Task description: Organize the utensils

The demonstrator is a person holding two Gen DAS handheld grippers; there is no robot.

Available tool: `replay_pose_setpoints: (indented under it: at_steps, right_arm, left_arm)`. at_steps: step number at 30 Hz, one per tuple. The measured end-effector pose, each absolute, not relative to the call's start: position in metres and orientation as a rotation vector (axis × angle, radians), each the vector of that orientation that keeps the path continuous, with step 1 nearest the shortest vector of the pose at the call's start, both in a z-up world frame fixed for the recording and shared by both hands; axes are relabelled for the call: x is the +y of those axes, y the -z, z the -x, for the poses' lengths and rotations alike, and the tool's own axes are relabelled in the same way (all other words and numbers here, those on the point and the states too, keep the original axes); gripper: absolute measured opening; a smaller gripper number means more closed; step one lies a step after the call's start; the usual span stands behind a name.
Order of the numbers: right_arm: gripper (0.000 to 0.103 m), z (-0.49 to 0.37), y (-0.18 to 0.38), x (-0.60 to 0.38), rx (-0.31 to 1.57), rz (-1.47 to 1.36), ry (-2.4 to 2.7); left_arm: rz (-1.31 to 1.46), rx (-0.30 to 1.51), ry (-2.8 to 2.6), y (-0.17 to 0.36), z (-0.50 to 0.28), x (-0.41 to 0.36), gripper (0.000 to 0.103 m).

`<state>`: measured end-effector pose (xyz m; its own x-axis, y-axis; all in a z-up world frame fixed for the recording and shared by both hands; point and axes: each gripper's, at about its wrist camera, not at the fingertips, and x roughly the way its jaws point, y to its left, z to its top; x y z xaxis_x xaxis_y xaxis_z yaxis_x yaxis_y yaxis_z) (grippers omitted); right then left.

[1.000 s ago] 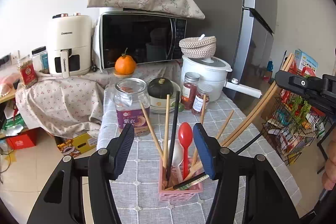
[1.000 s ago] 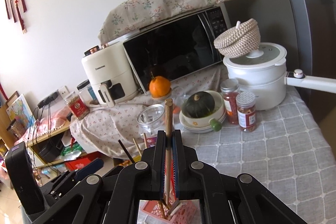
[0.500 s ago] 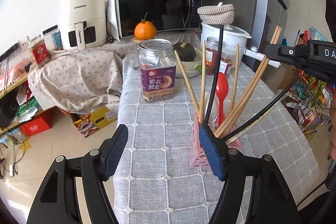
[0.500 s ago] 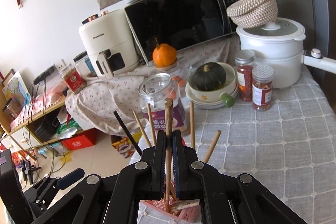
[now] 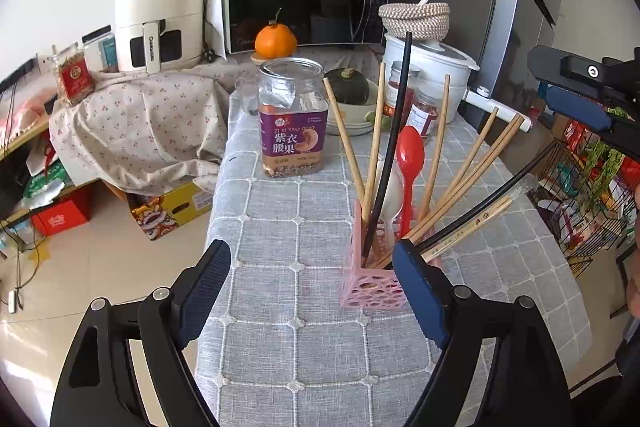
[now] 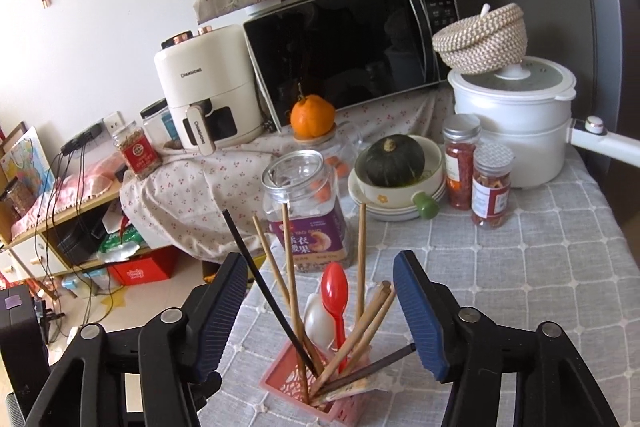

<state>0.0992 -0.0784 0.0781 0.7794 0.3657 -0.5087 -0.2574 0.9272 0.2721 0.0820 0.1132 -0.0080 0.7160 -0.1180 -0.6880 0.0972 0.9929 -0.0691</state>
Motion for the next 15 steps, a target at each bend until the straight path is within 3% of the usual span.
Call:
replay_pose_setpoints:
  at_steps: [8, 15]
  right_arm:
    - [0.088, -0.053, -0.102, -0.125, 0.531, -0.172, -0.242]
    - [0.097, -0.03, -0.082, -0.159, 0.634, -0.183, -0.142]
  left_arm:
    - [0.025, 0.782, 0.124, 0.006, -0.067, 0.091, 0.092]
    - [-0.001, 0.817, 0.092, 0.006, -0.051, 0.064, 0.101]
